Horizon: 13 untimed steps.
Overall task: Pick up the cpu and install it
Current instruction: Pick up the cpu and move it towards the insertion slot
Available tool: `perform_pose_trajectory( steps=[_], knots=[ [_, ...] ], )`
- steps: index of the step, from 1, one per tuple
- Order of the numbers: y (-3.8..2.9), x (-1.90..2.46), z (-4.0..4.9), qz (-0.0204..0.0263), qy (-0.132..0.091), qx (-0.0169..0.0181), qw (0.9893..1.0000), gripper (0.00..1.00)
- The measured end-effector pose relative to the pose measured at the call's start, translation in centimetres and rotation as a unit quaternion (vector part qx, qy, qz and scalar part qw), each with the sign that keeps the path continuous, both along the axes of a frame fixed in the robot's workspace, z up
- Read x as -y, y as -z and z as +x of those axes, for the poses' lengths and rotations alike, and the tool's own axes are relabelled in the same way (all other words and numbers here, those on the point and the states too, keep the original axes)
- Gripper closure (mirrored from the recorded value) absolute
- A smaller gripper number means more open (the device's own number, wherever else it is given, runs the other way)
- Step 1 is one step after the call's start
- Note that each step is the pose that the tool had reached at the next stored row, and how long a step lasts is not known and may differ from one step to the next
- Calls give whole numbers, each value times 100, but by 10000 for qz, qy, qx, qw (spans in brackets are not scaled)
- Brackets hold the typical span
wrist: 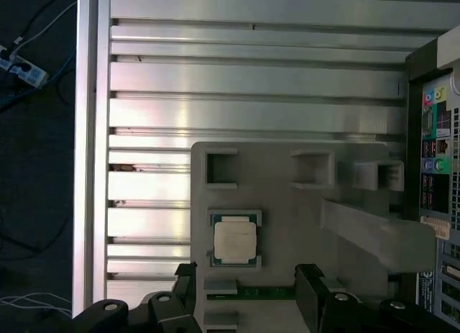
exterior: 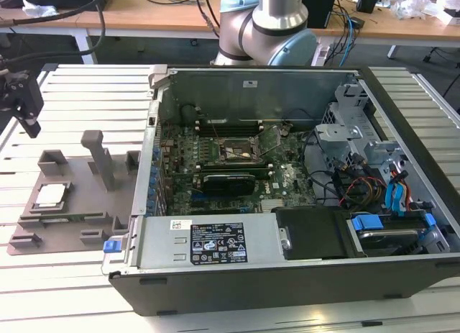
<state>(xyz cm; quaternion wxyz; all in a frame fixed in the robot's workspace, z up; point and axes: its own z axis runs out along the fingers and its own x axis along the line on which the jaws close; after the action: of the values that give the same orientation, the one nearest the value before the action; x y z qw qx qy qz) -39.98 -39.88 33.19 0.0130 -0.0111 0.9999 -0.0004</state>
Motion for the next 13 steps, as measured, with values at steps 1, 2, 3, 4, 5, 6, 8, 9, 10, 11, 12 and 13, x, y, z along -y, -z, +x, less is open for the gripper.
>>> perform_pose_trajectory(
  steps=[1,2,3,4,5,6,8,9,10,11,12,13],
  knots=[
    [17,0,0,0,0,0,10000,34],
    [37,0,0,0,0,0,10000,34],
    [45,0,0,0,0,0,10000,34],
    [57,0,0,0,0,0,10000,34],
    [72,0,0,0,0,0,10000,34],
    [84,0,0,0,0,0,10000,34],
    [98,0,0,0,0,0,10000,34],
    [103,0,0,0,0,0,10000,34],
    [110,0,0,-1,0,-1,10000,34],
    [112,0,0,-1,0,-1,10000,34],
    [115,0,0,0,0,0,10000,34],
    [123,0,0,0,0,0,10000,34]
  ],
)
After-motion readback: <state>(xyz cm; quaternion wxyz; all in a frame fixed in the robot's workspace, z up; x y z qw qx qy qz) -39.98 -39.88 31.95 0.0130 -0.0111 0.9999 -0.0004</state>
